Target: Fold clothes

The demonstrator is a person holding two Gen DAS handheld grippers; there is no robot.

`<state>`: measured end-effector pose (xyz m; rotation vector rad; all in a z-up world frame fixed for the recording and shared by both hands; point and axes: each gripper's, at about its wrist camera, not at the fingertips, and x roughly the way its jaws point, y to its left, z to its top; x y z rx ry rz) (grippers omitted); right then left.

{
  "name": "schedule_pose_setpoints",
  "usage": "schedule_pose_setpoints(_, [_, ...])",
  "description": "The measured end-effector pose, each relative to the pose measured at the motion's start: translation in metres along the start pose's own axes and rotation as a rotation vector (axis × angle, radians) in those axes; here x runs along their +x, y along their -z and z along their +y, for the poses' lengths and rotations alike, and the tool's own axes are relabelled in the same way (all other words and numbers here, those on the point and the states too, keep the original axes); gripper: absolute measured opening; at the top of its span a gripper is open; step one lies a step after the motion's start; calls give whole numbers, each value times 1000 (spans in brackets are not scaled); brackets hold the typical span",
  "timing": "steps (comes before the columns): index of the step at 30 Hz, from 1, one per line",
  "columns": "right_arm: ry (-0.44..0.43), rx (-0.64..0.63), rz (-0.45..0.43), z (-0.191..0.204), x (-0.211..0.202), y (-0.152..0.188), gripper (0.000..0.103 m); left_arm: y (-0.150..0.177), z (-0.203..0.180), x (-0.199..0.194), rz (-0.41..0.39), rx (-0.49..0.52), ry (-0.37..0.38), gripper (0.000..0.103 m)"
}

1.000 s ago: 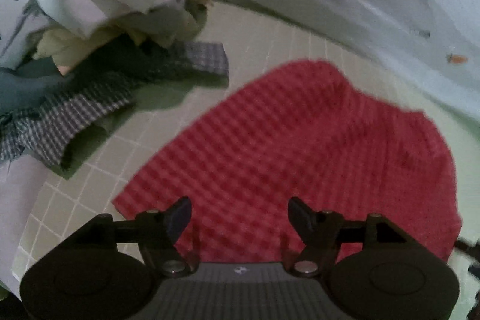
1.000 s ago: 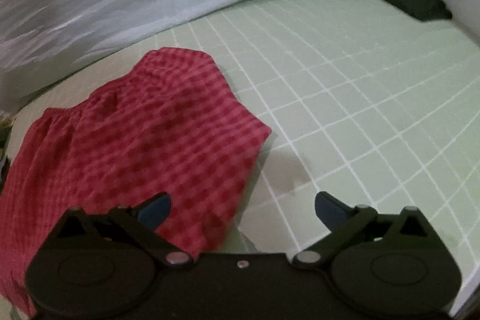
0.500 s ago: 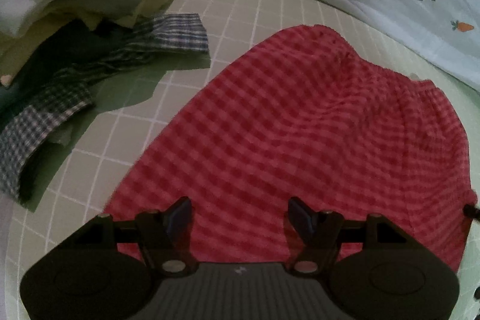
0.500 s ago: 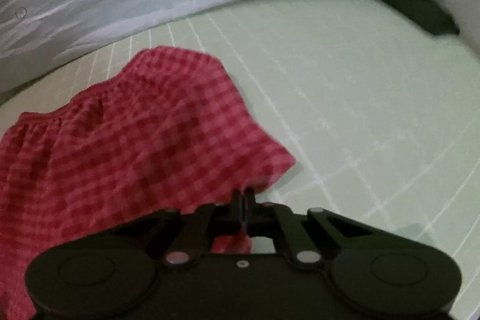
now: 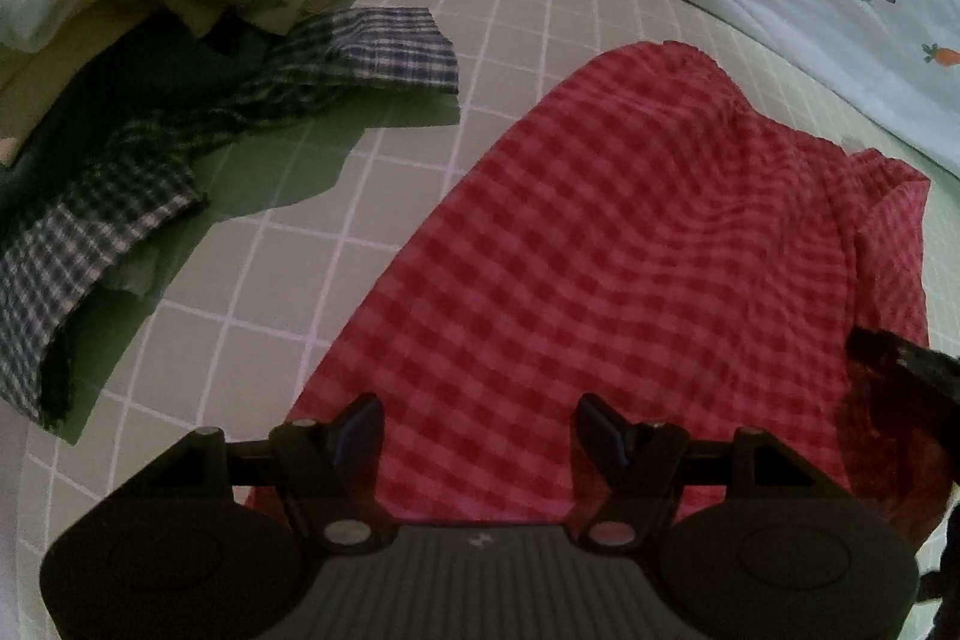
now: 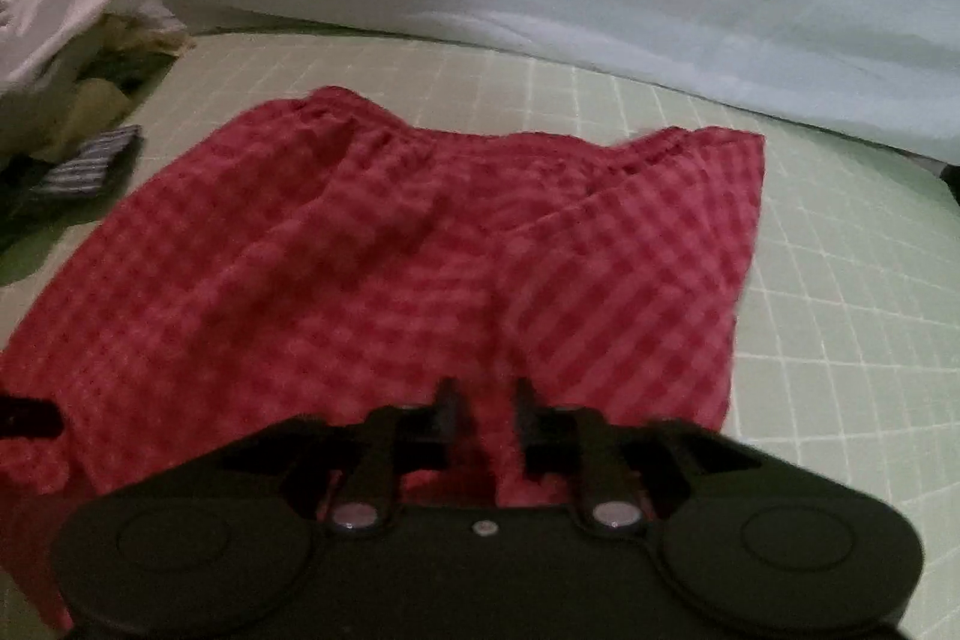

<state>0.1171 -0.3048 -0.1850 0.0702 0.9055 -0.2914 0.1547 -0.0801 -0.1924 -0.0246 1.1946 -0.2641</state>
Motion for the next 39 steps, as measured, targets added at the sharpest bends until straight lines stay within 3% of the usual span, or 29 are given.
schedule_pose_setpoints(4, [1, 91, -69, -22, -28, 1, 54, 0, -2, 1, -5, 4, -2, 78])
schedule_pose_setpoints(6, [19, 187, -103, -45, -38, 2, 69, 0, -4, 2, -5, 7, -8, 79])
schedule_pose_setpoints(9, [47, 340, -105, -84, -35, 1, 71, 0, -7, 3, -4, 11, -16, 81])
schedule_pose_setpoints(16, [-26, 451, -24, -124, 12, -1, 45, 3, -14, 5, 2, 33, -51, 84])
schedule_pose_setpoints(21, [-70, 505, -2, -125, 18, 5, 7, 6, -18, 7, 3, 45, -77, 88])
schedule_pose_setpoints(28, [14, 553, -147, -146, -44, 8, 2, 7, -23, 9, -6, 39, -101, 92])
schedule_pose_setpoints(33, [194, 535, -242, -164, -91, 11, 2, 7, -28, 12, 0, 54, -120, 95])
schedule_pose_setpoints(37, [327, 444, -96, -171, -75, 24, 3, 9, -31, 15, 5, 72, -145, 95])
schedule_pose_setpoints(39, [347, 463, -100, -174, -81, 33, 3, 8, -29, 15, 9, 63, -146, 95])
